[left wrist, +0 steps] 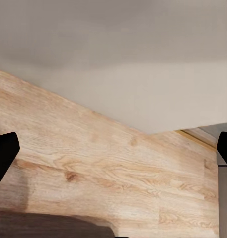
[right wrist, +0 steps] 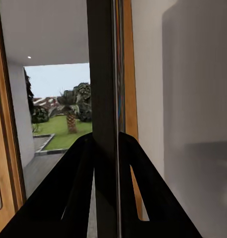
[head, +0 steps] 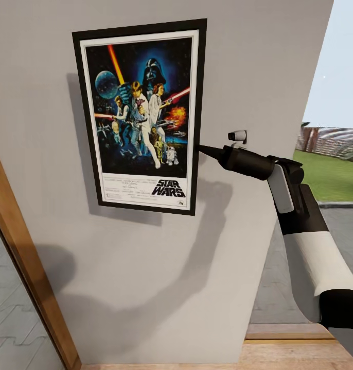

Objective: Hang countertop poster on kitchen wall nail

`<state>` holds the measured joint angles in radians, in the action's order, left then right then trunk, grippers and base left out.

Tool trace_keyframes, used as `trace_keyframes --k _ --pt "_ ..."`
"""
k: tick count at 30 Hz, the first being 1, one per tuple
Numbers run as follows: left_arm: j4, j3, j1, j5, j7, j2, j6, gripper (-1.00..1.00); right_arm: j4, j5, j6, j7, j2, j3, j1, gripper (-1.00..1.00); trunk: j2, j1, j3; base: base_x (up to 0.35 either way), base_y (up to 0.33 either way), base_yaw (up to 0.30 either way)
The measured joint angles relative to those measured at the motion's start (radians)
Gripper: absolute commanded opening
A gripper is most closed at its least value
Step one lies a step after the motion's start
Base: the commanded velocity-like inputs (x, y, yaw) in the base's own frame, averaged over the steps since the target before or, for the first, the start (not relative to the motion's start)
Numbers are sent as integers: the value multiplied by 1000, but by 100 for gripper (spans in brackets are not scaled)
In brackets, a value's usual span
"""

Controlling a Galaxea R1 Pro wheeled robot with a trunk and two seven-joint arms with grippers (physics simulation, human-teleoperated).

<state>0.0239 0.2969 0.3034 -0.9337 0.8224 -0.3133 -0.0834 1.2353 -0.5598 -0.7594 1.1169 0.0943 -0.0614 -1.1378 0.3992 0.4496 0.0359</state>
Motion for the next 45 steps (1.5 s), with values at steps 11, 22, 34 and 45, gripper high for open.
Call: trace_keyframes --k 11,22,34,45 --pt "0 0 0 0 0 0 0 100 -5 1 0 0 0 0 0 -100 0 0 0 149 0 0" --pt "0 0 0 0 0 -1 0 100 -10 0 0 0 0 0 0 -100 0 0 0 46 0 0" --pt "0 0 0 -1 0 0 0 100 -25 0 3 -5 0 -1 0 -100 0 0 0 0 0 0" --pt "0 0 0 -1 0 0 0 100 -25 0 3 -5 0 -1 0 -100 0 0 0 0 0 0"
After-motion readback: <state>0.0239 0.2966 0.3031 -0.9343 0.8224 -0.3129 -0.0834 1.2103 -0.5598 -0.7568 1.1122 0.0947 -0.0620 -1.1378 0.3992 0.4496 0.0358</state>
